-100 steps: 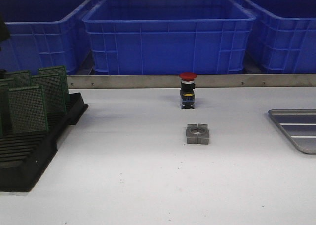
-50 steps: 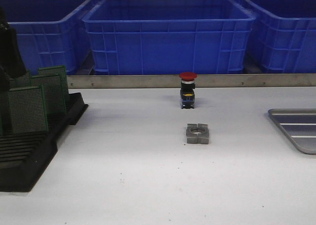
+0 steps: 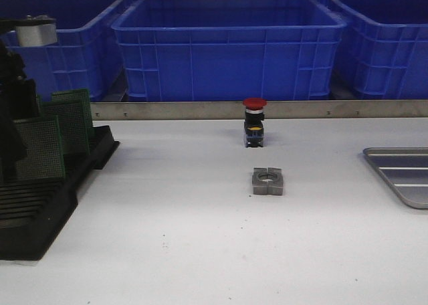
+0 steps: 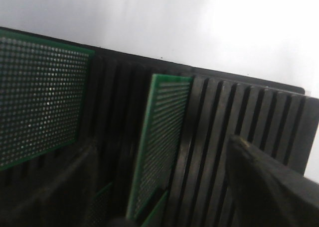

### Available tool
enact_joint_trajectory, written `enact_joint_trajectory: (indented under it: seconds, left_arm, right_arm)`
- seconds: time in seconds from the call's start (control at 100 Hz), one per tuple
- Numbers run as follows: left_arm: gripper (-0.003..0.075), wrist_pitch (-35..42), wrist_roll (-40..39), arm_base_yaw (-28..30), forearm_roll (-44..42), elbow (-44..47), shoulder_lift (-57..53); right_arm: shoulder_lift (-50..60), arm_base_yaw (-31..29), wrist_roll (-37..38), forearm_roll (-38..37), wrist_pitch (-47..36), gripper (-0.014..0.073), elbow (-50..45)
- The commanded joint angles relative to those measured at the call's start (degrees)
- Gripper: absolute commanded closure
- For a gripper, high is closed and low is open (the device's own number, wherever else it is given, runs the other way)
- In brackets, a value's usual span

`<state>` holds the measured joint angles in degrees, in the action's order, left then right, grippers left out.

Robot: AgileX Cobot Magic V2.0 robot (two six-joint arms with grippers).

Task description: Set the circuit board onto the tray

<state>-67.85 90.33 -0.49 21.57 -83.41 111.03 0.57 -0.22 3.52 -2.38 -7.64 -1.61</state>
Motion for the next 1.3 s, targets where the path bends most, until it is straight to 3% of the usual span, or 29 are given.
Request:
enact_joint_trajectory:
  seconds: [0.0,0.08,0.28,0.65,0.89,1.13,1.29]
  left_arm:
    - [0.029,-0.7,0.0,0.0,3.2,-1.6,-2.8]
    - [0.039,-1.7,0.0,0.0,4.1,-1.6,-2.8]
    - [0.0738,-4.4,0.0,0.0,5.6,-3.0,-2.8]
    - [0.0739,-5.2,-0.5,0.0,6.3,-5.1,-7.2]
    - [0.0738,-5.2,-0.8,-0.7,14.2,-5.1,-13.4]
    - [0.0739,-5.1,-11.2,-9.5,17.9,-5.1,-17.5]
    - [0.0739,-5.1,-13.7,-17.0,19.4,-5.0,-17.5]
  right_arm:
    - [1.0,0.0,-0.4,-0.1,-4.6,0.0662,-0.4]
    - [1.0,0.0,-0.4,-0.1,-4.6,0.0662,-0.4]
    - [1.0,0.0,-0.4,-0.1,-4.6,0.0662,-0.4]
    - [1.0,0.0,-0.4,-0.1,-4.6,0.0662,-0.4]
    - [1.0,0.0,-0.4,-0.1,-4.6,0.0662,-0.4]
    - [1.0,0.0,-0.4,-0.1,-4.6,0.0662,-0.4]
    - [1.0,0.0,-0.4,-0.1,-4.7,0.0662,-0.4]
